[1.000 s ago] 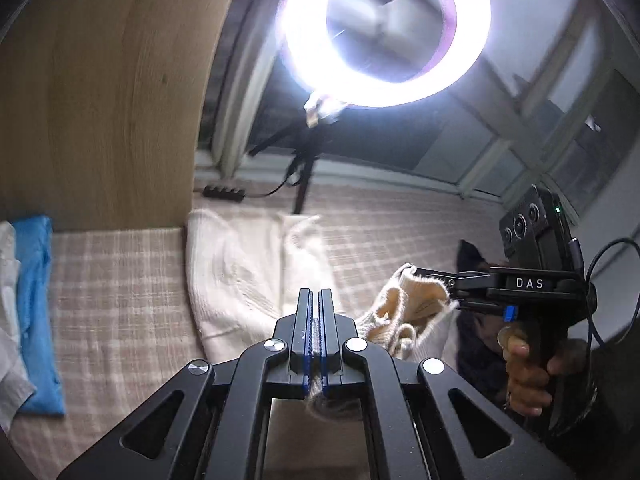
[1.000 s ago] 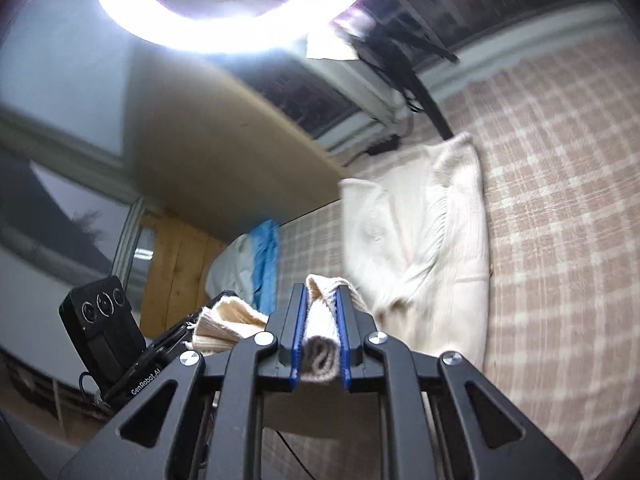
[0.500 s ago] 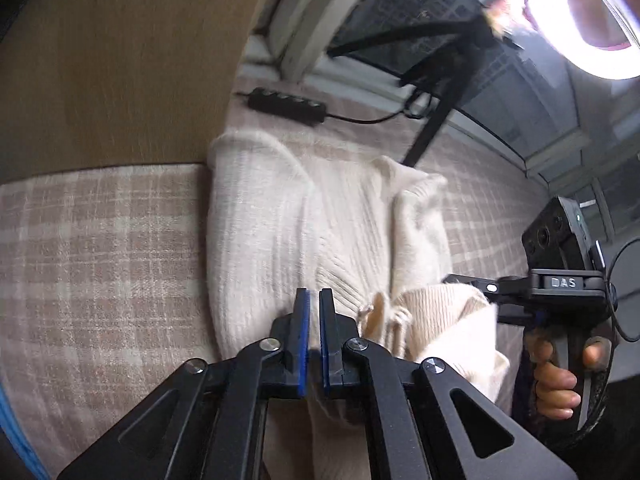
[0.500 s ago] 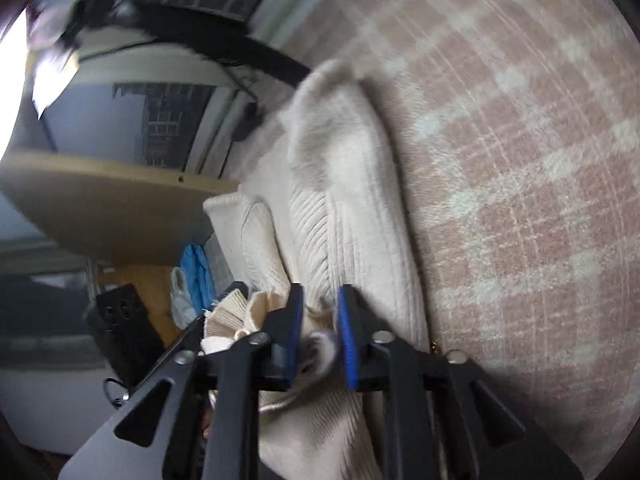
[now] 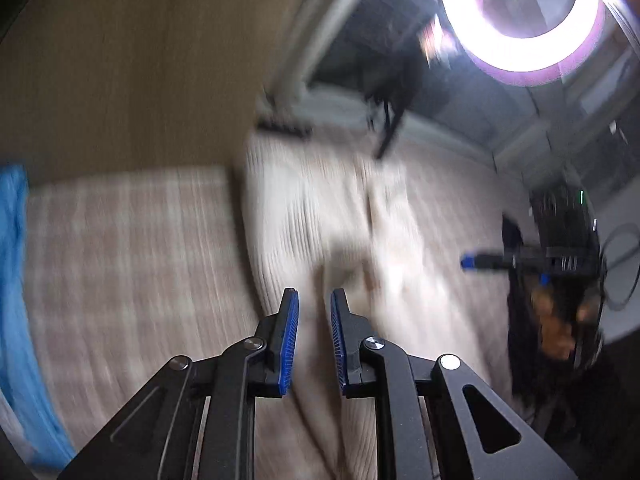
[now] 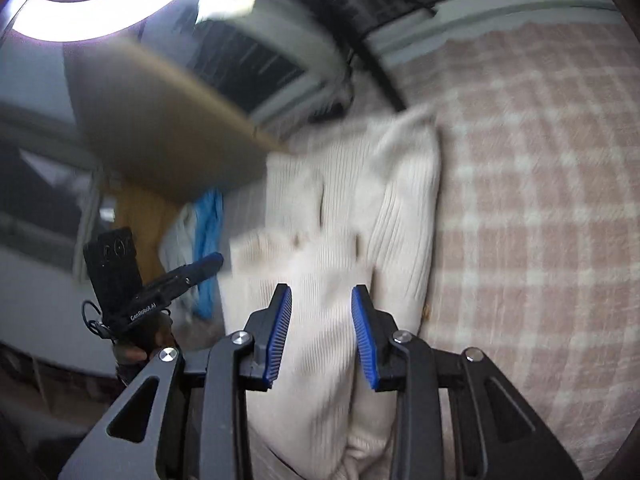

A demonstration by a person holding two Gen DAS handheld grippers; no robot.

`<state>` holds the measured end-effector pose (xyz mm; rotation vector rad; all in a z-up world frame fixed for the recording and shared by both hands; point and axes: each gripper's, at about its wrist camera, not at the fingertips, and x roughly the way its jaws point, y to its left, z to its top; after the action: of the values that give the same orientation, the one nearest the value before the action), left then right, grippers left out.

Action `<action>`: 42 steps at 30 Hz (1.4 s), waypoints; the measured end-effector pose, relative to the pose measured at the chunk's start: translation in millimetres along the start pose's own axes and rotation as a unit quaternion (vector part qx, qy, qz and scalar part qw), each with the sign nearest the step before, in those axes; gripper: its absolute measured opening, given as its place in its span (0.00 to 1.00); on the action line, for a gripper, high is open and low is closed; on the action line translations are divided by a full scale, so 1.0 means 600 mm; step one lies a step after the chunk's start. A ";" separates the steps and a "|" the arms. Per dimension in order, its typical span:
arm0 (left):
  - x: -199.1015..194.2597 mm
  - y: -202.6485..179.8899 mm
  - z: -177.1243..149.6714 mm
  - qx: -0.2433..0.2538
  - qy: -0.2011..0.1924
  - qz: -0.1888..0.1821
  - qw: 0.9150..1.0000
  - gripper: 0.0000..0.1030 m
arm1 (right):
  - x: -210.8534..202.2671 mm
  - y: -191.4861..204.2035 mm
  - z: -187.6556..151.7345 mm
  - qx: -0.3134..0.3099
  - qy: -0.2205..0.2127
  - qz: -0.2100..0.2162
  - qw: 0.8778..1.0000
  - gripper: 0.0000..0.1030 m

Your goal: Fold clothes

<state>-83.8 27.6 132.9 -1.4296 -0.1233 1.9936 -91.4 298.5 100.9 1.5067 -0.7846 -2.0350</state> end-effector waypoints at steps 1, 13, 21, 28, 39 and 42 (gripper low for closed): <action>0.010 -0.003 -0.014 0.004 0.011 -0.002 1.000 0.14 | 0.010 0.001 -0.005 -0.004 0.007 -0.006 1.000 0.30; 0.053 -0.051 -0.019 0.022 0.028 -0.008 0.999 0.14 | 0.061 0.021 -0.027 -0.067 0.033 -0.062 0.995 0.30; 0.059 -0.050 -0.027 0.026 0.018 0.007 0.999 0.07 | 0.074 0.024 -0.032 -0.088 0.026 -0.060 0.994 0.29; 0.003 -0.047 -0.031 0.017 -0.033 0.002 0.999 0.04 | 0.042 0.009 -0.048 -0.052 -0.023 -0.005 0.998 0.12; 0.028 -0.003 -0.027 -0.040 -0.034 0.002 0.999 0.11 | 0.060 -0.020 -0.034 -0.029 -0.002 -0.046 0.999 0.32; 0.033 -0.014 -0.022 -0.013 -0.041 0.013 0.999 0.04 | 0.062 -0.020 -0.032 -0.033 -0.017 -0.032 0.999 0.20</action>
<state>-72.0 41.2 115.2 -1.3714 -0.1672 2.0808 -83.8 278.4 62.8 1.4813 -0.6828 -2.1176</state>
